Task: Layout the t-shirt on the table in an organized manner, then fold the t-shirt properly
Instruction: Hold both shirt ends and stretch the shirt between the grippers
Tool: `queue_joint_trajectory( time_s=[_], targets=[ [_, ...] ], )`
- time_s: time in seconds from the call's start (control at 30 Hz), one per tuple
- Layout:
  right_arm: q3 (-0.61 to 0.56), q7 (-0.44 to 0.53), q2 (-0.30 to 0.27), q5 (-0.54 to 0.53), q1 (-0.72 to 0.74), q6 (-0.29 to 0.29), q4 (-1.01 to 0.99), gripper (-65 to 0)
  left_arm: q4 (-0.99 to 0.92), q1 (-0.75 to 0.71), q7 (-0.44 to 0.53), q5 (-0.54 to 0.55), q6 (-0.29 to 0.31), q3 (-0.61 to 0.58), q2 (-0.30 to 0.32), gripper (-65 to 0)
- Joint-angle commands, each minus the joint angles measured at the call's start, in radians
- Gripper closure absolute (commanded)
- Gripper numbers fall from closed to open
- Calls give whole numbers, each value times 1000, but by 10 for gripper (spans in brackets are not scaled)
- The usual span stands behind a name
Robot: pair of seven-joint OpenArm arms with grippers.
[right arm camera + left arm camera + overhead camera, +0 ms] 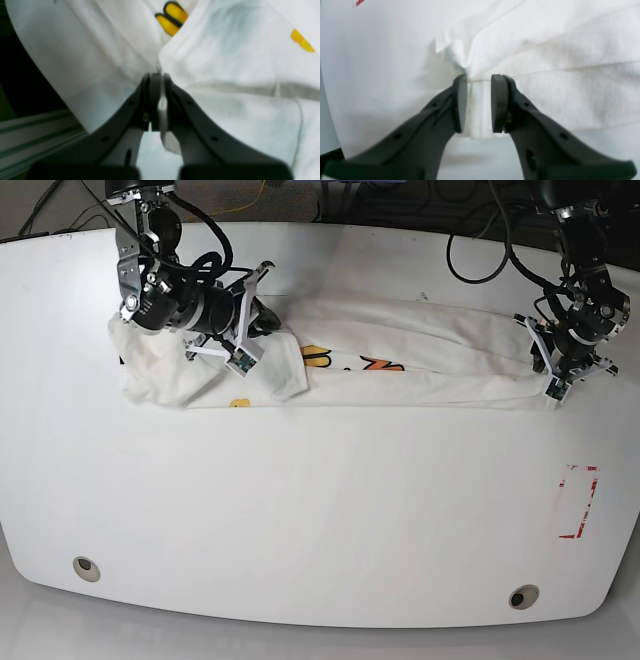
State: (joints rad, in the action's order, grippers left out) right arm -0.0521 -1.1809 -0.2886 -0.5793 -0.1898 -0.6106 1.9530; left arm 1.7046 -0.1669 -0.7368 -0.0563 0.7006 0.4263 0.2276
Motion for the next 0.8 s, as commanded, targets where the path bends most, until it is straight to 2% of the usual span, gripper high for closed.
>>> queue_joint_trajectory(
  time_s=[0.0, 0.33, 0.6, 0.77],
  targets=[
    [4, 2, -16, -46, -1, -5, 21, 0, 13, 10, 15, 3, -2, 3, 14, -147],
    [4, -1, -137, -229, -18, 2, 23, 0, 12, 11, 15, 3, -2, 1, 14, -147],
    [7, -1, -209, -249, -35, 2, 23, 0, 12, 13, 15, 3, -2, -1, 14, -147],
    [5, -1, -235, -249, -38, 1, 23, 0, 7, 13, 15, 3, -2, -1, 14, -147]
  ],
)
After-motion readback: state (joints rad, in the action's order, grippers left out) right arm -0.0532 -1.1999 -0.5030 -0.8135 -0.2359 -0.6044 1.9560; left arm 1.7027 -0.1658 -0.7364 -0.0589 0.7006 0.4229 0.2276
